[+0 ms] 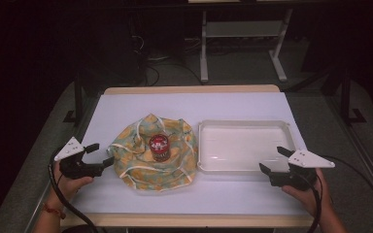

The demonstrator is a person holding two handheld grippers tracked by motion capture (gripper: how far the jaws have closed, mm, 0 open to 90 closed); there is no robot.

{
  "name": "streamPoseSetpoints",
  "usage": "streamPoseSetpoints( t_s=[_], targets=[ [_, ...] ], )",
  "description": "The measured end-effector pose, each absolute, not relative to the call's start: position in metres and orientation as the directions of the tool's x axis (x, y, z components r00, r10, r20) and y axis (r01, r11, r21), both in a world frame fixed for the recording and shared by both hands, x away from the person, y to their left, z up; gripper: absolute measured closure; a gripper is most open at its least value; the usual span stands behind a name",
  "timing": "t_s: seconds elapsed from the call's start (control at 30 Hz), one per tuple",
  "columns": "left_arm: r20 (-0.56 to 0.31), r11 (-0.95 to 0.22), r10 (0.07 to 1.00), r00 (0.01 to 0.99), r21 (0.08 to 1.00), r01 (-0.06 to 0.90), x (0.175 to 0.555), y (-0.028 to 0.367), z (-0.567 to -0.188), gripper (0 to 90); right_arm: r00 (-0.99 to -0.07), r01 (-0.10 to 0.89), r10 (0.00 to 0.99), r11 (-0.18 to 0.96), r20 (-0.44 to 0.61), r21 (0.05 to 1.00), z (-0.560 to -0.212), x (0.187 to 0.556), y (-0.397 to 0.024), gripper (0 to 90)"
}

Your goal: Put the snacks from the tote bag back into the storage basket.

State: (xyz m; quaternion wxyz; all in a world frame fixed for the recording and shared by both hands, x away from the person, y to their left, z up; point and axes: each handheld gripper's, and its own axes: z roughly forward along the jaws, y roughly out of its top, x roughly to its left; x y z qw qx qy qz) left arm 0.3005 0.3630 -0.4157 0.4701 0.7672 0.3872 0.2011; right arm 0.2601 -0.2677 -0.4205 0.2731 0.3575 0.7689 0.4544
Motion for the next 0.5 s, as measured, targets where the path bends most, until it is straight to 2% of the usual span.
streamPoseSetpoints(
  t_s=[0.17, 0.23, 0.5],
  targets=[
    [0.004, -0.325, 0.779, 0.627, 0.857, 0.399, 0.299, 0.352, -0.422, 15.5, -0.598, 0.296, 0.794, 0.341, -0.105, 0.892, -0.420, 0.263, -0.267, 15.6],
    [0.054, -0.367, 0.771, 0.634, 0.851, 0.374, 0.294, 0.349, -0.425, 16.8, -0.598, 0.296, 0.795, 0.337, -0.102, 0.894, -0.419, 0.264, -0.266, 15.6],
    [0.002, -0.321, 0.771, 0.637, 0.865, 0.386, 0.286, 0.354, -0.424, 19.0, -0.616, 0.279, 0.779, 0.358, -0.120, 0.891, -0.418, 0.268, -0.256, 15.6]
  ],
)
